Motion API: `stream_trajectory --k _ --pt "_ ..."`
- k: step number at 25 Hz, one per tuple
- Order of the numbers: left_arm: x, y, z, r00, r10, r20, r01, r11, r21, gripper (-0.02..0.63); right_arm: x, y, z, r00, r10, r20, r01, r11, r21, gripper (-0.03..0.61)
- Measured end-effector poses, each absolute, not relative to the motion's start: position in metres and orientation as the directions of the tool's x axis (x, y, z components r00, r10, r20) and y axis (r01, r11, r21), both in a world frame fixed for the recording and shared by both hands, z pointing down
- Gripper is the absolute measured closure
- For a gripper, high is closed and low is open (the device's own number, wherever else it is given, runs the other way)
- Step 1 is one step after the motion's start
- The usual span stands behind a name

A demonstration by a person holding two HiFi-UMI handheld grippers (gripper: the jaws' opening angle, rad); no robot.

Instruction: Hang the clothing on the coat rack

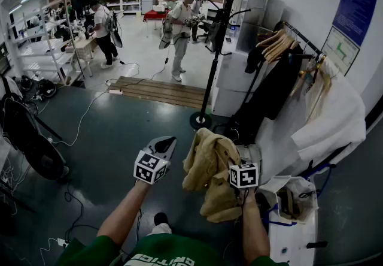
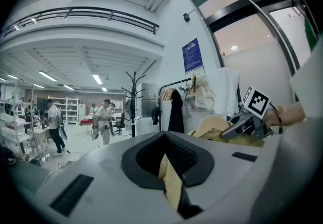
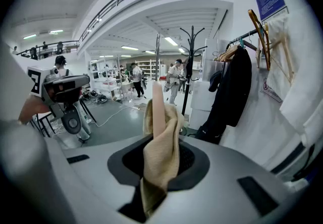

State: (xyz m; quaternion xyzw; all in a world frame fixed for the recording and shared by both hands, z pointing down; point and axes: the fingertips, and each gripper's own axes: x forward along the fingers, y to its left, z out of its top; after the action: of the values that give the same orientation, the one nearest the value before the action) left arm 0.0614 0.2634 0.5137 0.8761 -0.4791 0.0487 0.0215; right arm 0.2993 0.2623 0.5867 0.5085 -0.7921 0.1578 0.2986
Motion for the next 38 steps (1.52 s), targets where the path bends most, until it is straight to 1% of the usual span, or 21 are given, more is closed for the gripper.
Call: stream_trajectory --k 16,26,34,38 --pt "0.001 0.215 0.522 0.553 -0.828 0.096 -0.832 -0.554 0.014 0.611 0.253 0.220 0.579 -0.262 -0.735 0.626 -0.921 0.383 0.064 0.511" --pt "-0.035 0.174 0.523 0.594 -0.798 0.096 -0.803 -0.595 0.021 0.611 0.219 0.178 0.564 -0.226 -0.760 0.610 -0.939 0.337 0.073 0.511" --pt "-0.063 0.146 0.526 0.586 -0.802 0.114 -0.809 -0.586 0.037 0.611 0.192 0.143 0.549 -0.222 -0.765 0.604 -0.939 0.334 0.077 0.511" --pt "-0.073 0.120 0.536 0.572 -0.811 0.125 -0.819 -0.572 0.038 0.611 0.183 0.113 0.556 -0.236 -0.758 0.609 -0.934 0.350 0.074 0.511"
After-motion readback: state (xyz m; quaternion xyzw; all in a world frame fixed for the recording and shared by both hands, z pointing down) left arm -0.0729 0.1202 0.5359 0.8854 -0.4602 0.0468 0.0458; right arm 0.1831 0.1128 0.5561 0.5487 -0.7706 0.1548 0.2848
